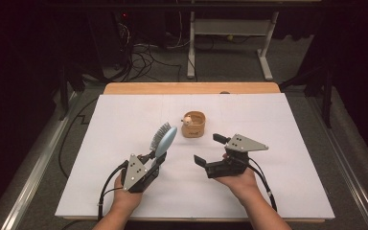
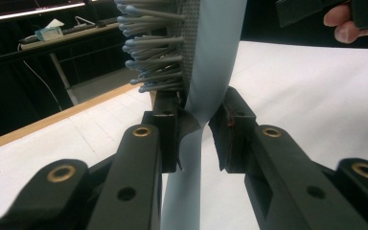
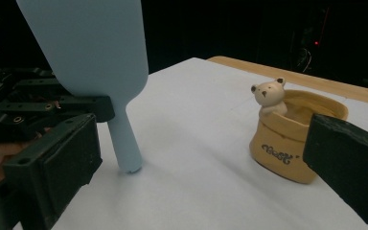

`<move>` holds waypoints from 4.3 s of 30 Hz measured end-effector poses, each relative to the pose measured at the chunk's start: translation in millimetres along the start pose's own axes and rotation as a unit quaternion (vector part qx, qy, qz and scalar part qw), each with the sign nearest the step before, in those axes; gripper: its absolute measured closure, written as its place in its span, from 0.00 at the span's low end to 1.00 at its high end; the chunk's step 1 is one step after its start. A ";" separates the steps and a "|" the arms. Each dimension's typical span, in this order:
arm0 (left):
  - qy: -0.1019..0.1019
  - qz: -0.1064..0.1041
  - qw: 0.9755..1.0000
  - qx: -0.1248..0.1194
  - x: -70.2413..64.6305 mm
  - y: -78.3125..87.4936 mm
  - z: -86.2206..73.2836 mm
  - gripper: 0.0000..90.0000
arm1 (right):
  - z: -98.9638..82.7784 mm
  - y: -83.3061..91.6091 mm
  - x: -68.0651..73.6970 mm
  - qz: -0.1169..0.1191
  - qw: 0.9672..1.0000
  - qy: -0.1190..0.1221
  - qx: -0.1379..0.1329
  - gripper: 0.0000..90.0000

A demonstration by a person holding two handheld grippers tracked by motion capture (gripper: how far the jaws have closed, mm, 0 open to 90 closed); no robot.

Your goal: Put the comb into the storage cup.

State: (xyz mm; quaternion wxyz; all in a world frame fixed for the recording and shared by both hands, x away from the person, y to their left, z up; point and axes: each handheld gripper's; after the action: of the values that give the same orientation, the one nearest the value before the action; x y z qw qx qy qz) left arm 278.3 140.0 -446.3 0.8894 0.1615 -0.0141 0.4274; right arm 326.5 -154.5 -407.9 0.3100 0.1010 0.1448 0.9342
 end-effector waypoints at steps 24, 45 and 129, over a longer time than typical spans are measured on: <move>-0.003 -0.002 1.000 -0.001 -13.1 -13.7 9.1 0.82 | 25.2 -23.7 25.9 0.023 0.999 0.018 -0.016 0.00; -0.007 -0.004 1.000 0.000 -19.7 -17.7 8.8 0.82 | 37.7 -33.3 35.6 0.043 0.998 0.013 -0.037 0.00; -0.004 -0.026 1.000 0.007 -21.9 -19.8 9.5 0.57 | 50.0 -34.7 41.2 0.034 0.998 -0.002 -0.048 0.23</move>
State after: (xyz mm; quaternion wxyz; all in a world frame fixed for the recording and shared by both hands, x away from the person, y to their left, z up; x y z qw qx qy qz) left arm 280.7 109.1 -446.3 0.8988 0.1701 -0.0107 0.4039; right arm 327.1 -92.5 -368.5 0.2830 0.0923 0.0961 0.9498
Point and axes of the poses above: each handheld gripper's, and its own axes: y roughly backward along the jaws, z roughly out of its top, x roughly to its left, and after that the axes turned 4 degrees about x, right-handed
